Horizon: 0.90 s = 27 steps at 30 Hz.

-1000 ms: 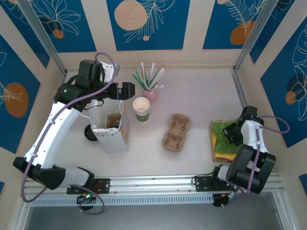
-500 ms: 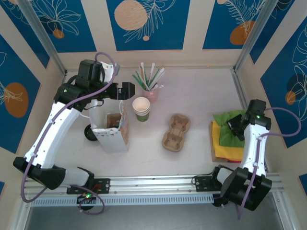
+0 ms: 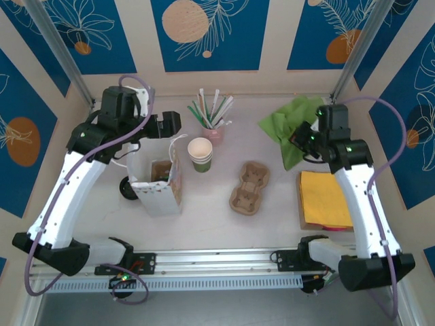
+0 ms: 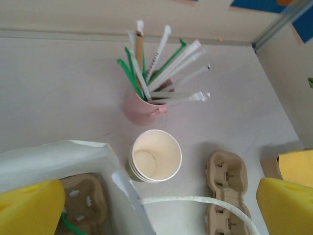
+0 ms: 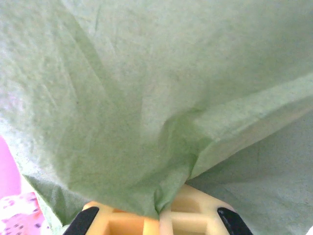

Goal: Pack the takeout coffee

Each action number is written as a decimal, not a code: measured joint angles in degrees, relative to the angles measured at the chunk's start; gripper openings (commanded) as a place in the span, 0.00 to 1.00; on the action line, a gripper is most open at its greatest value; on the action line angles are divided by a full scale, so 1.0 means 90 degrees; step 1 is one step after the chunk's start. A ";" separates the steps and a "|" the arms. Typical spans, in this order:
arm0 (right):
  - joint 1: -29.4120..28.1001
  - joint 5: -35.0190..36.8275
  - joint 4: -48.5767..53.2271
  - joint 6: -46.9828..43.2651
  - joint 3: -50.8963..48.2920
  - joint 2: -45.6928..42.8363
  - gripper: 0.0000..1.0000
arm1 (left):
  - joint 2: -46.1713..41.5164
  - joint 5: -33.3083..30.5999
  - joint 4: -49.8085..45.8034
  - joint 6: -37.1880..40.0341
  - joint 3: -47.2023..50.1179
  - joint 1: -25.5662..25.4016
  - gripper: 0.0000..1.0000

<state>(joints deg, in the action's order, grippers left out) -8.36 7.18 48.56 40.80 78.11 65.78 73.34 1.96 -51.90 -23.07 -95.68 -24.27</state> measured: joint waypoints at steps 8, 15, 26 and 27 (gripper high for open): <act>-0.1384 -0.0352 -0.0940 -0.0073 0.1418 0.1562 0.00 | -0.0391 -0.0954 -0.0384 -0.0459 0.0002 0.0034 1.00; -0.2339 -0.0869 -0.1651 -0.0168 0.2914 0.2851 0.00 | -0.0840 -0.1447 -0.0695 -0.0678 0.0070 0.0046 1.00; -0.3402 -0.1683 -0.2113 -0.0131 0.5122 0.4639 0.00 | -0.1690 -0.1807 -0.0979 -0.0787 0.0236 0.0049 1.00; -0.3475 -0.1751 -0.2137 -0.0090 0.5289 0.4779 0.00 | -0.1756 -0.1851 -0.1027 -0.0792 0.0245 0.0049 1.00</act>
<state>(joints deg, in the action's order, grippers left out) -39.64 -8.58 29.32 39.99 125.71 108.79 57.54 -14.70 -61.14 -30.20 -93.47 -23.83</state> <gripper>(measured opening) 0.050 0.998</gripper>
